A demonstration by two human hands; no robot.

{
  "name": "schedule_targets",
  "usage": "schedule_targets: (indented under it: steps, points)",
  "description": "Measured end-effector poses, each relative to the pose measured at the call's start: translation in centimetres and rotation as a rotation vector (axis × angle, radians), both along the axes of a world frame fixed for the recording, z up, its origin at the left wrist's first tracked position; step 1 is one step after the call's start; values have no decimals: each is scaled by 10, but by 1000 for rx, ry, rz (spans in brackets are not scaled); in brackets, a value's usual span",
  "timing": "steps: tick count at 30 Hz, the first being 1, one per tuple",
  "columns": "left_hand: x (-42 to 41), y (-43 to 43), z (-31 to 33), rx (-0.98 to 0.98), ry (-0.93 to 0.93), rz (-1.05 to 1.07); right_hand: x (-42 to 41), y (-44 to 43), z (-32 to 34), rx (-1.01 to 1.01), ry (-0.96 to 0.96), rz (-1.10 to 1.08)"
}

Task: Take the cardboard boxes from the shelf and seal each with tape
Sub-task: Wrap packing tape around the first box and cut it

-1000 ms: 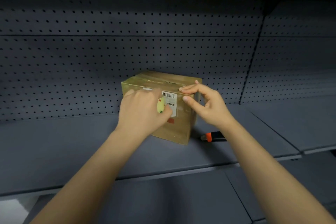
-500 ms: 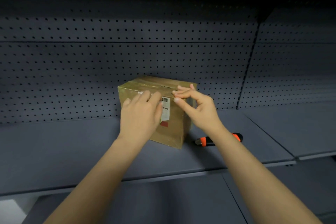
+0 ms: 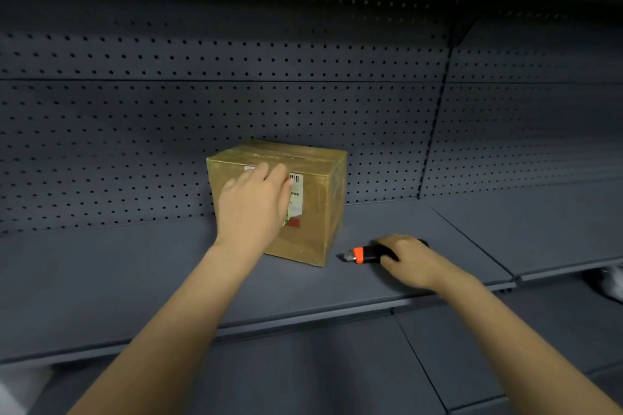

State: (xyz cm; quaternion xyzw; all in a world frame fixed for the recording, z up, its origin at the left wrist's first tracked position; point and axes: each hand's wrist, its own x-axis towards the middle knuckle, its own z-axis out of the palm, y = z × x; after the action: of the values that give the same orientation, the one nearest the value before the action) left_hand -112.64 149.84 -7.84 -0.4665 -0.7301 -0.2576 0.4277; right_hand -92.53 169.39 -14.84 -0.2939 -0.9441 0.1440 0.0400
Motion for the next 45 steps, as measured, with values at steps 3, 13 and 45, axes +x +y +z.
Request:
schedule_targets:
  steps: [3, 13, 45]
  points:
    - [1, 2, 1, 13, -4, -4, 8, 1, 0, 16, -19, 46]
    - [5, 12, -2, 40, -48, 45, 16, -87, 27, 27, 717, -108]
    - [6, 18, 3, 33, -40, 37, -7, -142, 5, 96, 593, -364]
